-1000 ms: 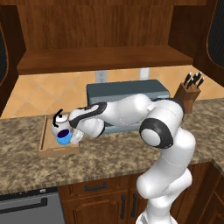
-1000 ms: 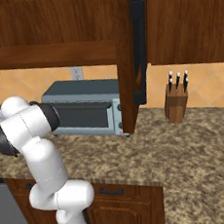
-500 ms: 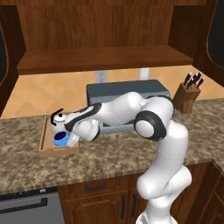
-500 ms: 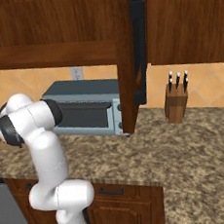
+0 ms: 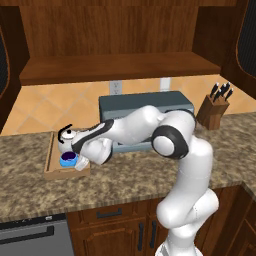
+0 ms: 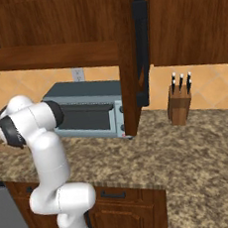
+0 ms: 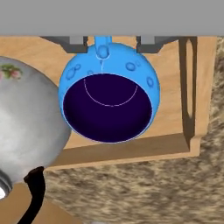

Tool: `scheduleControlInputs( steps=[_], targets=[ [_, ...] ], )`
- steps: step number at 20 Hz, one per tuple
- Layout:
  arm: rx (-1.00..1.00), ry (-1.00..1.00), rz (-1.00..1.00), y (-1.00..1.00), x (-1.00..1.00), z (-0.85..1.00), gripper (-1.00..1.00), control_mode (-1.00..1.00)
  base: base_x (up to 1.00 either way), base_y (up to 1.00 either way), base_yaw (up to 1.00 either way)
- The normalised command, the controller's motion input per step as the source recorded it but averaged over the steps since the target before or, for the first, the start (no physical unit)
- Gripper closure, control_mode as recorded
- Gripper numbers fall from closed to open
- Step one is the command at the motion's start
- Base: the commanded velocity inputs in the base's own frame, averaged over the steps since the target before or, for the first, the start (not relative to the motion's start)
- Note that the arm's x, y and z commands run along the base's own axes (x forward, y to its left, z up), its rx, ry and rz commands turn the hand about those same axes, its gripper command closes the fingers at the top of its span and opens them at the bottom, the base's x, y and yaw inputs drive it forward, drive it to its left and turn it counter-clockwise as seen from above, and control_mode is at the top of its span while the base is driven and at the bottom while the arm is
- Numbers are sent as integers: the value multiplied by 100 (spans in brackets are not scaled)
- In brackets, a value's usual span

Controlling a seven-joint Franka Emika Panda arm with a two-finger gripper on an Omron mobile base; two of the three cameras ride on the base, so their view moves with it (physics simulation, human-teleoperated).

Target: Pick the kettle from the counter and place it on the tray. Then pick the mug from the cabinet and place it on the tray. Then close the cabinet doors.

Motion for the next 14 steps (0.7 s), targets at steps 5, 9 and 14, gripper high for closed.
scheduleControlInputs(
  steps=[5, 9, 14],
  targets=[
    [0, 0, -7, -3, -1, 31, -100, -100, 0, 0, 0],
    [0, 0, -11, -7, -30, 75, -100, -100, 0, 0, 0],
    [-3, 9, -25, -2, -62, 82, -100, -100, 0, 0, 0]
  ],
)
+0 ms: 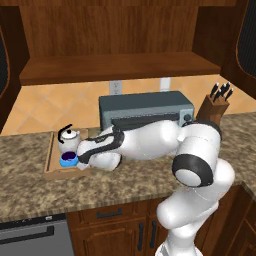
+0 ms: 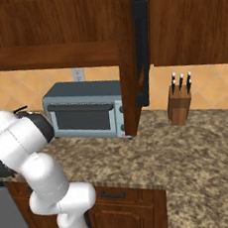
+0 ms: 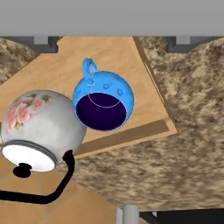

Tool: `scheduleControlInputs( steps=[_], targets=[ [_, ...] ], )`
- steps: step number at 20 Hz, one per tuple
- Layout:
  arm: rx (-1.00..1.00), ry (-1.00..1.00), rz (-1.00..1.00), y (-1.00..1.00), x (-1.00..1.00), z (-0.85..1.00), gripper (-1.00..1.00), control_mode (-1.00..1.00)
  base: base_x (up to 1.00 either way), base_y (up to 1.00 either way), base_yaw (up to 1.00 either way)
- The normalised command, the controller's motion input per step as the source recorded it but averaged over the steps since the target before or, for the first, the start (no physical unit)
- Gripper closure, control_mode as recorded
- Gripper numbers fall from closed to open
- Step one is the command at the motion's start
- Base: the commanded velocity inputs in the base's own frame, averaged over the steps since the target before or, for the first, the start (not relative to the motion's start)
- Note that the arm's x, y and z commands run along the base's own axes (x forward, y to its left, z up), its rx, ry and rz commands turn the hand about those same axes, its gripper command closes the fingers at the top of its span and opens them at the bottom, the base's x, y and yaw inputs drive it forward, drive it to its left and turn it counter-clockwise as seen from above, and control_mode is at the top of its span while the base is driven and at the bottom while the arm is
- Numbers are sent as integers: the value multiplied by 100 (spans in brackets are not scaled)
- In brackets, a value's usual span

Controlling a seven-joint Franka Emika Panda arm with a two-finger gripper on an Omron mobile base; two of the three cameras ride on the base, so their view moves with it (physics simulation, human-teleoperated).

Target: Pick the kettle from the counter and place it on the tray. Then pick the mug from the cabinet and place it on the tray. Then close the cabinet doors.

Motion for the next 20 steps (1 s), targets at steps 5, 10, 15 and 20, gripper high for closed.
scheduleControlInputs(
  steps=[5, 10, 15, 20],
  targets=[
    [-10, 34, -34, 0, -36, 66, -100, -100, 0, 0, 0],
    [-2, 6, -3, 5, 0, 7, -100, -100, 0, 0, 0],
    [-3, 8, -8, 6, -19, 28, -100, -100, 0, 0, 0],
    [-5, 4, -13, 1, -51, 24, -100, -100, 0, 0, 0]
  ],
)
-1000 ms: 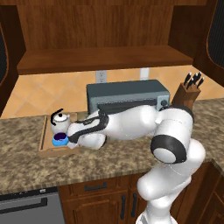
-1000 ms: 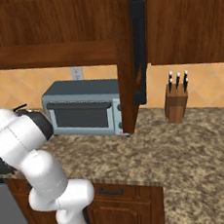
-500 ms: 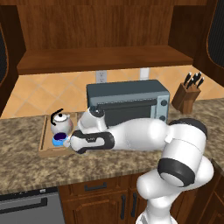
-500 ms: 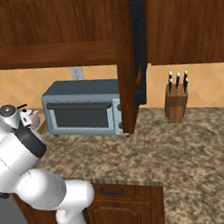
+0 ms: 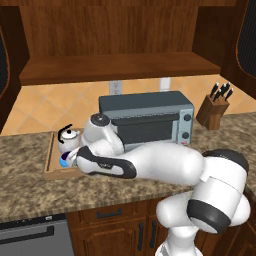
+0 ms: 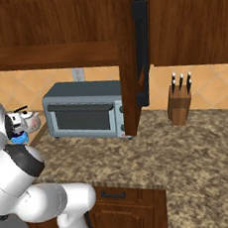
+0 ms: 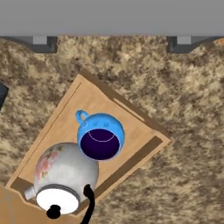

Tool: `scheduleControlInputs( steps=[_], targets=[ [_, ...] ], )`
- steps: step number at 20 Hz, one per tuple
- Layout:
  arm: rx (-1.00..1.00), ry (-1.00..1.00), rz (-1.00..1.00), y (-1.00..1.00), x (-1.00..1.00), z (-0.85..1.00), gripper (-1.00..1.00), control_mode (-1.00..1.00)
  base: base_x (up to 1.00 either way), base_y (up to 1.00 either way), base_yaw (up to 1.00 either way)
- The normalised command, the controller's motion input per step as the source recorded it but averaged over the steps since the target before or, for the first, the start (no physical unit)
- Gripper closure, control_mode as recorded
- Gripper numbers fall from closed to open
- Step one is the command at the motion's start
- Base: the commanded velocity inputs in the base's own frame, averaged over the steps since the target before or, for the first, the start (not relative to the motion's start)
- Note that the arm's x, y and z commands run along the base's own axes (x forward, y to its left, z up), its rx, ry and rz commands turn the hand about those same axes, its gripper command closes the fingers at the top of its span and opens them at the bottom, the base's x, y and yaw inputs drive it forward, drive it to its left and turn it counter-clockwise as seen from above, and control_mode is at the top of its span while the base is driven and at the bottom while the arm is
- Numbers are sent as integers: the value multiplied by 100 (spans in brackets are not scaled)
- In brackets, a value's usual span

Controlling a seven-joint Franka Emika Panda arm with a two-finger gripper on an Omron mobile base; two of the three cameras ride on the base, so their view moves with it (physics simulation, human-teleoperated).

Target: Pick the kettle from the counter and place it on the tray. Then pick the mug from the cabinet and place it on the tray. Then close the cabinet doors.

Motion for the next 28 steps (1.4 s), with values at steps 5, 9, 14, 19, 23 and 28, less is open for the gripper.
scheduleControlInputs(
  steps=[5, 9, 14, 19, 23, 28],
  targets=[
    [-5, 7, -12, 0, -29, 21, -100, -100, 0, 0, 0],
    [-3, -2, 0, 2, -9, 0, -100, -100, 0, 0, 0],
    [0, -1, 0, 0, -32, 28, -100, -100, 0, 0, 0],
    [-1, -7, 0, 3, -20, 12, -100, -100, 0, 0, 0],
    [0, -2, 0, 1, -9, 2, -100, -100, 0, 0, 0],
    [-4, 0, 0, 3, 0, -1, -100, -100, 0, 0, 0]
  ],
)
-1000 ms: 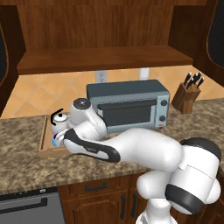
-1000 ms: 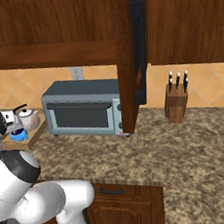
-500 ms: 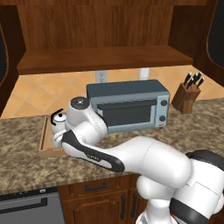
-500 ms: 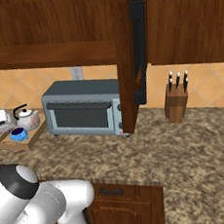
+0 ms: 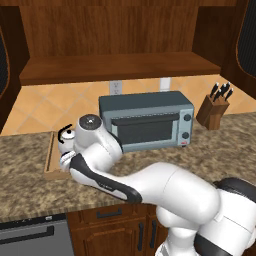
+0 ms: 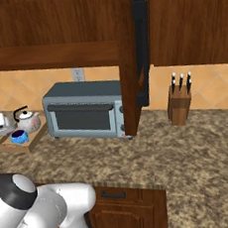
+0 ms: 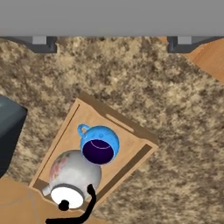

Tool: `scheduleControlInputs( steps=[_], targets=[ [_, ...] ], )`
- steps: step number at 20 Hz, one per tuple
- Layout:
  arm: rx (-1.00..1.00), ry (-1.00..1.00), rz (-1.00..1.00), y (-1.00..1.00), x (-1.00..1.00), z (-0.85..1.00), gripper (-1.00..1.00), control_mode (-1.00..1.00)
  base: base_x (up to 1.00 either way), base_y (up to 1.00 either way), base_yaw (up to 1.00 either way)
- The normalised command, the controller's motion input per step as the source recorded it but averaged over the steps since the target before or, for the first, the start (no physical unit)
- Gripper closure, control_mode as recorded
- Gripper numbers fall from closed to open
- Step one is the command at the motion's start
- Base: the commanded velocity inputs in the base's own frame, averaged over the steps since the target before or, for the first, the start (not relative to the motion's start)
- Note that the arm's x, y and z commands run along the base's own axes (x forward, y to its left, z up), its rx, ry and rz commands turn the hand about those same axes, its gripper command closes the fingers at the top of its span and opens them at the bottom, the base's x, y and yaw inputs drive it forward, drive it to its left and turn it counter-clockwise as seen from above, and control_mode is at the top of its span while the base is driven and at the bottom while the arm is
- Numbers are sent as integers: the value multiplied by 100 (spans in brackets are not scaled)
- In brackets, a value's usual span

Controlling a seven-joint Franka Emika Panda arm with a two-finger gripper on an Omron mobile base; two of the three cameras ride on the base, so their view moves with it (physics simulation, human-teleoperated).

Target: Pick the kettle from the counter and place it on the tray. Then pick the mug from the cabinet and place it on the tray. Then close the cabinet doors.

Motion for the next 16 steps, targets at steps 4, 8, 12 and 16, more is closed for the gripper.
scheduleControlInputs(
  steps=[4, 8, 12, 16],
  targets=[
    [-4, 0, 0, 3, 0, 0, -100, -100, 0, 0, 0],
    [0, -14, -1, 9, -16, 8, -100, -100, 0, 0, 0],
    [0, -10, -4, 2, -46, 30, -100, -100, 0, 0, 0],
    [-2, 0, -12, 11, -53, 41, -100, -100, 0, 0, 0]
  ],
)
